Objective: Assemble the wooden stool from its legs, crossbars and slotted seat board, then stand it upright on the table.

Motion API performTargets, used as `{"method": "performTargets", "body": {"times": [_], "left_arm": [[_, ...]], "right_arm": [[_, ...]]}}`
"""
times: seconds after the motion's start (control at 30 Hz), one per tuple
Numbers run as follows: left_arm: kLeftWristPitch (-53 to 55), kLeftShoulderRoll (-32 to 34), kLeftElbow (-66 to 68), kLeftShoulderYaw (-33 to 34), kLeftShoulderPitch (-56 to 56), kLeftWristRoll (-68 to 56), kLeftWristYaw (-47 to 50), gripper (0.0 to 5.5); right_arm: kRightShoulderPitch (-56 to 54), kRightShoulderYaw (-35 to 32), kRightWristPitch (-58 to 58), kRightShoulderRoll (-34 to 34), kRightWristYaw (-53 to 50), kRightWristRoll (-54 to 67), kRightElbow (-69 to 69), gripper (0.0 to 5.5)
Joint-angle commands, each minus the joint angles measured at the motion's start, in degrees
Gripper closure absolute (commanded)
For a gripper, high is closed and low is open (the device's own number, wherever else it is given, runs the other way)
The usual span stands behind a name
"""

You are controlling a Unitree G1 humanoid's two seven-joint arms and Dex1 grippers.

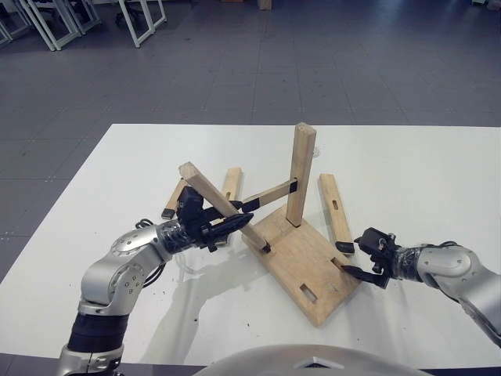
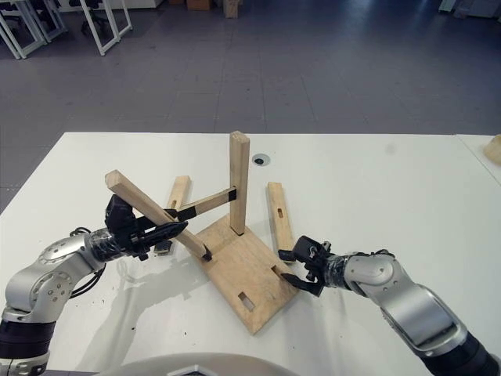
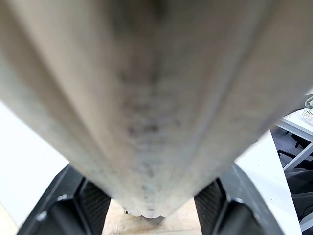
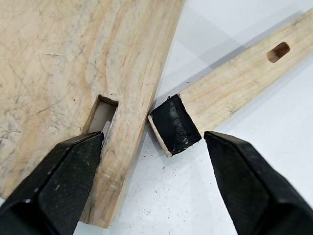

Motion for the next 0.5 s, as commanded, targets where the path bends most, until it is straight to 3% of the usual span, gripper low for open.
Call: {"method": "performTargets", "body": {"times": [0.03, 0.3, 0.5], "left_arm": [[0.0, 1.0, 2.3, 0.5, 0.6, 3.4, 2.0, 3.45], [-3.1, -0.6, 5.4, -0.8, 0.4, 8.0, 5.9, 3.45], [-0.9, 0.8, 1.5, -5.8, 1.5, 10.5, 6.2, 3.45]], "right_arm": [[0.8, -0.2, 1.1, 0.5, -0.4, -1.3, -0.1, 1.70], [0.3, -0.1, 0.6, 1.0, -0.3, -2.5, 0.0, 1.70], [0.5, -0.1, 1.6, 2.3, -1.2, -3.0, -1.2, 1.70]]}}
